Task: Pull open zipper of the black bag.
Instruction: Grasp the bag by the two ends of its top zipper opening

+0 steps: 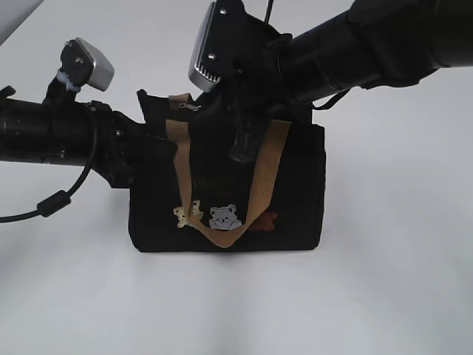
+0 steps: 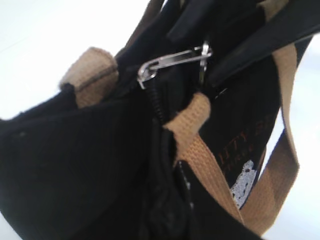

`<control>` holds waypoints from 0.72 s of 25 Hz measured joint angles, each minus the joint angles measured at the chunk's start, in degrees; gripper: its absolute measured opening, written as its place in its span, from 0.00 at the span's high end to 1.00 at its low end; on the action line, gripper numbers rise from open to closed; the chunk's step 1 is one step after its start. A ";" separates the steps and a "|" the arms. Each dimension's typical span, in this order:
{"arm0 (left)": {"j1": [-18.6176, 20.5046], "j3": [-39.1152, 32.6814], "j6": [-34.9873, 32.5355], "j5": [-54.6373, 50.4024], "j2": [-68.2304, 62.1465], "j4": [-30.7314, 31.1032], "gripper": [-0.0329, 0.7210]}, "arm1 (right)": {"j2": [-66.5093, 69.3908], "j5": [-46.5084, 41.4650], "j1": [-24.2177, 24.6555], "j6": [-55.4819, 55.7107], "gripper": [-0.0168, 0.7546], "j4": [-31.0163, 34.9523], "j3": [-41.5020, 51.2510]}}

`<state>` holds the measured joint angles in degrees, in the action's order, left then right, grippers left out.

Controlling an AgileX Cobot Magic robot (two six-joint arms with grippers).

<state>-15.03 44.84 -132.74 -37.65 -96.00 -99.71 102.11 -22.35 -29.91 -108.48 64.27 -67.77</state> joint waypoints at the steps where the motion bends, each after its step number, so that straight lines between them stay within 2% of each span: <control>1: 0.00 0.00 0.00 0.00 0.00 0.00 0.87 | 0.04 0.15 -0.07 0.00 0.75 0.00 0.00; 4: 0.00 0.00 0.00 0.00 0.00 0.00 0.87 | 0.04 0.35 -0.07 0.00 0.85 -0.17 0.00; 6: 0.00 0.00 0.00 0.00 0.00 0.00 0.87 | -0.07 0.38 -0.07 0.00 0.89 -0.21 -0.04; 18: -0.11 0.18 -0.05 -0.08 -0.06 -0.04 0.87 | -4.13 0.32 0.86 12.11 0.93 -0.85 0.00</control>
<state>-15.13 45.02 -132.80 -37.73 -96.06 -99.76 97.98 -22.02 -29.05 -96.37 63.41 -67.76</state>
